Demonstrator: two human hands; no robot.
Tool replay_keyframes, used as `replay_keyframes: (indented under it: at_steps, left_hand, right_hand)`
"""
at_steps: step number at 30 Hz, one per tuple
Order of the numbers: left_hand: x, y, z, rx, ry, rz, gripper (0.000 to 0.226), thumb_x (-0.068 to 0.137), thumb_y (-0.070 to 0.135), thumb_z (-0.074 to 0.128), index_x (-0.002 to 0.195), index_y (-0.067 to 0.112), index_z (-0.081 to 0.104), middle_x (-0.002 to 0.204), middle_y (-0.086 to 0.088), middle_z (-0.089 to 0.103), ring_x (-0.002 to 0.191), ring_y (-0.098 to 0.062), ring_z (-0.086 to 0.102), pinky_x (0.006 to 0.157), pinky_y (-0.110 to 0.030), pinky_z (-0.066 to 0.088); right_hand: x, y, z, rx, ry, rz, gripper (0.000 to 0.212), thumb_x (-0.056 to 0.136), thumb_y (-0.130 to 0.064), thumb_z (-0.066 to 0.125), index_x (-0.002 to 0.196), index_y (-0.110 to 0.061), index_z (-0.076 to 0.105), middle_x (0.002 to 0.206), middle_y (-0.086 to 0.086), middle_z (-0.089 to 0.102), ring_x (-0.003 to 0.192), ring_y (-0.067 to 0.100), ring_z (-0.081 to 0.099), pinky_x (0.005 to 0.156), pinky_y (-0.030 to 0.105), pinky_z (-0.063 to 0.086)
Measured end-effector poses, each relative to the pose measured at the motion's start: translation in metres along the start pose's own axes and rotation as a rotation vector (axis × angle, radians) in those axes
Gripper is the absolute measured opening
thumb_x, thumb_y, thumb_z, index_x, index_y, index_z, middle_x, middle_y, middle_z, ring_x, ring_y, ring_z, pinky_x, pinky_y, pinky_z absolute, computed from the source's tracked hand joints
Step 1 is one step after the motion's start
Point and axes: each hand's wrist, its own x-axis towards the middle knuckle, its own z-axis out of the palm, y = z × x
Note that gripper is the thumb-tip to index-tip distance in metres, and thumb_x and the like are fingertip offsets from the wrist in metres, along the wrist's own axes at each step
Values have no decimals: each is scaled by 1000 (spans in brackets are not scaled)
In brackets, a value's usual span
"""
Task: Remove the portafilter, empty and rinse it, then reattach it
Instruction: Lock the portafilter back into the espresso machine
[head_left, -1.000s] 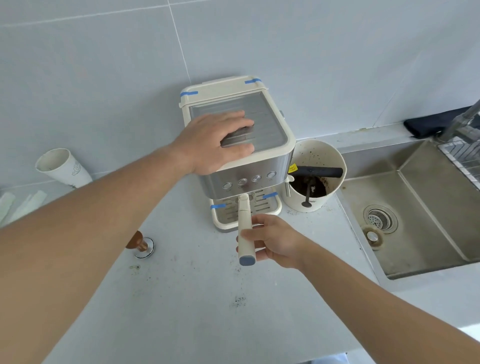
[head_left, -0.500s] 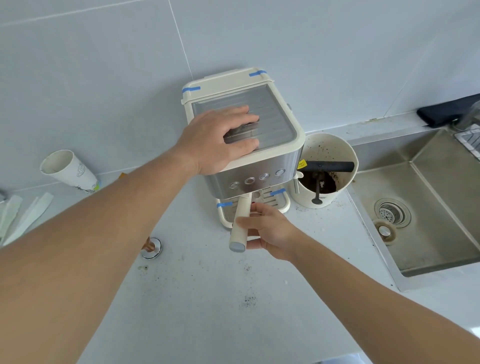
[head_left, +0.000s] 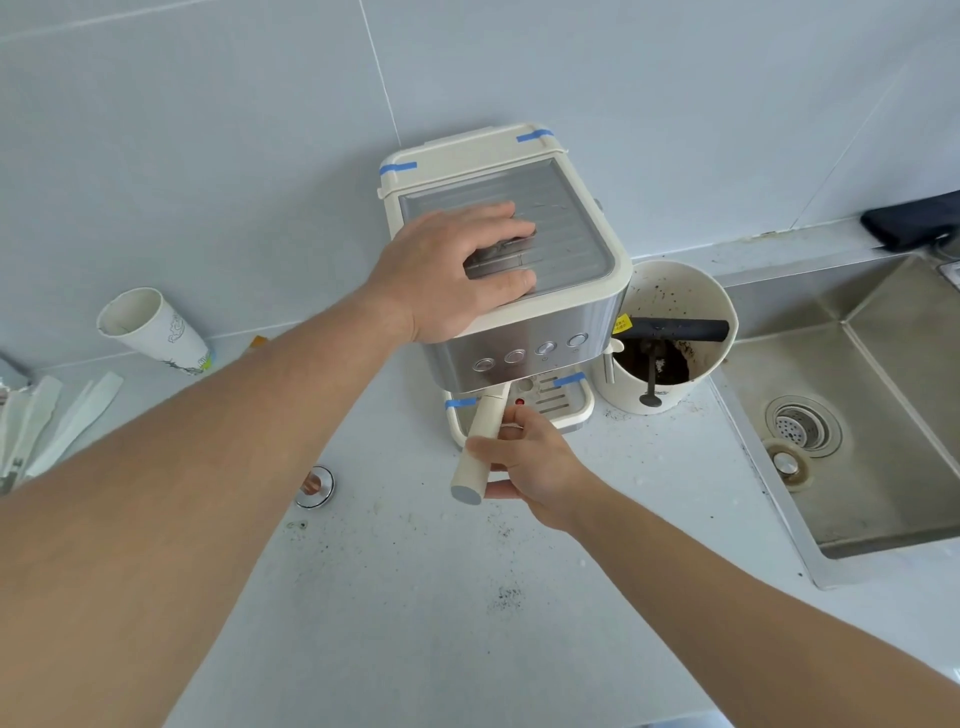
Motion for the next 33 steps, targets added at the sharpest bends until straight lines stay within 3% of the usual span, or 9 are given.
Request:
replay_keyframes:
  at_steps: [9, 15, 21, 24, 28, 33]
  left_hand:
    - [1, 1, -1, -10, -4, -11, 54, 77, 62, 54, 129, 48, 54, 150, 19, 42, 136, -7, 38, 114, -38, 27]
    - [2, 1, 0, -23, -6, -12, 52, 78, 61, 56, 128, 47, 56, 149, 20, 43, 133, -3, 40, 103, -23, 24]
    - [2, 2, 0, -31, -10, -17, 53, 77, 61, 55, 128, 47, 56, 149, 21, 43, 135, -2, 38, 108, -25, 24]
    - [1, 2, 0, -30, -12, -22, 54, 76, 63, 54, 128, 49, 55, 148, 23, 43, 135, -2, 38, 109, -28, 26]
    - [1, 2, 0, -38, -8, -33, 55, 75, 65, 54, 127, 50, 55, 148, 24, 43, 135, -2, 38, 111, -30, 27]
    - [2, 2, -1, -35, -10, -32, 55, 75, 64, 54, 128, 49, 55, 148, 24, 43, 135, -2, 38, 108, -26, 25]
  right_hand:
    - [22, 5, 49, 237, -14, -33, 44, 80, 2, 76, 115, -8, 52, 105, 12, 64, 86, 28, 70, 71, 45, 62]
    - [30, 3, 74, 369, 35, -87, 42, 80, 3, 76, 112, -11, 52, 106, 13, 61, 96, 32, 69, 69, 42, 63]
    - [31, 10, 84, 401, 101, -132, 41, 81, -1, 75, 111, -15, 52, 96, 8, 61, 111, 37, 64, 69, 37, 62]
    - [26, 17, 79, 386, 74, -130, 38, 83, -2, 73, 110, -21, 54, 97, 8, 63, 106, 35, 66, 69, 38, 62]
    - [18, 25, 65, 462, -39, -105, 49, 79, 5, 70, 117, -23, 54, 101, 14, 62, 90, 28, 68, 66, 40, 60]
    - [18, 23, 61, 430, -64, -108, 56, 78, 10, 66, 122, -21, 52, 103, 15, 59, 90, 28, 63, 65, 39, 60]
